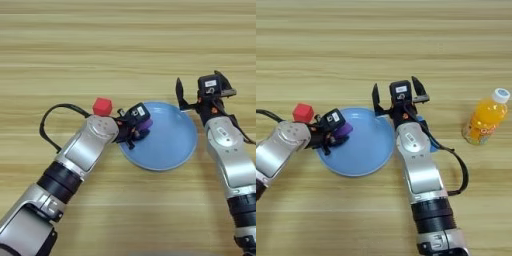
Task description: Move the objects on the table
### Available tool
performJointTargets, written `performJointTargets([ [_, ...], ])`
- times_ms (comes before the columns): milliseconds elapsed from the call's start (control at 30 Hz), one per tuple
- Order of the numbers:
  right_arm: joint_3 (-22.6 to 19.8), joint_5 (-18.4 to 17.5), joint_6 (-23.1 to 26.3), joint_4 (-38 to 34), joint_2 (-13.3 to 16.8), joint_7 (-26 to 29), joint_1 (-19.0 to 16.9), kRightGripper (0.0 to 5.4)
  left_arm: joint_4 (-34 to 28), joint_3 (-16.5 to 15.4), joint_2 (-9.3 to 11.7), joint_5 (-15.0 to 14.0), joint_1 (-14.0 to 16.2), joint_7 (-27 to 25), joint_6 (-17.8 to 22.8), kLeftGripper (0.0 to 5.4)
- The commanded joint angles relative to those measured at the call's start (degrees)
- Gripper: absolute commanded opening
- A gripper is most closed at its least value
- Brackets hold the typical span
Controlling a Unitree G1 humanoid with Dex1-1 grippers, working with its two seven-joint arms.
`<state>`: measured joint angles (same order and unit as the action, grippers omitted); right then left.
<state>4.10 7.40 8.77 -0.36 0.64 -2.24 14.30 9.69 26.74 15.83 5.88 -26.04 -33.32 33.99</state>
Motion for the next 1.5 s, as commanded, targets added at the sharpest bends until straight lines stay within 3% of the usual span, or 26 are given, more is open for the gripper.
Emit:
performJointTargets([
  [33,-0.05,0.28,1.18,-1.04,-0.19,-0.38,0.92,5.40,2.72,0.66,1.31,1.38,2.21,-0.38,1.70,1.67],
  [133,-0.09,0.31,1.32,-1.06,-0.22,-0.35,0.94,5.40,2.84,0.46,1.23,1.48,2.29,-0.19,1.37,1.44],
  [467,-0.49,-0.01,1.22,-0.48,-0.32,-0.23,0.84,5.40,2.52,-1.07,0.09,0.90,3.21,0.35,-2.97,1.41],
  [667,-1.10,-0.54,1.10,-0.30,-0.35,-0.10,0.67,5.40,2.17,-4.84,-3.00,-2.42,3.32,0.70,-3.89,1.40],
  [900,-1.30,-0.50,1.04,-0.18,-0.34,0.14,0.48,5.40,3.12,-6.44,-4.54,-2.80,2.98,1.03,-4.74,1.37],
  [1267,-1.49,-0.56,1.02,-0.35,-0.26,0.22,0.08,5.40,-1.98,-10.67,-6.75,-5.53,2.38,2.41,-3.09,1.35],
  [1500,-1.55,-0.60,0.94,-0.35,-0.09,0.38,-0.12,5.40,-7.58,-12.89,-6.20,-6.96,3.18,3.55,-0.26,1.35],
])
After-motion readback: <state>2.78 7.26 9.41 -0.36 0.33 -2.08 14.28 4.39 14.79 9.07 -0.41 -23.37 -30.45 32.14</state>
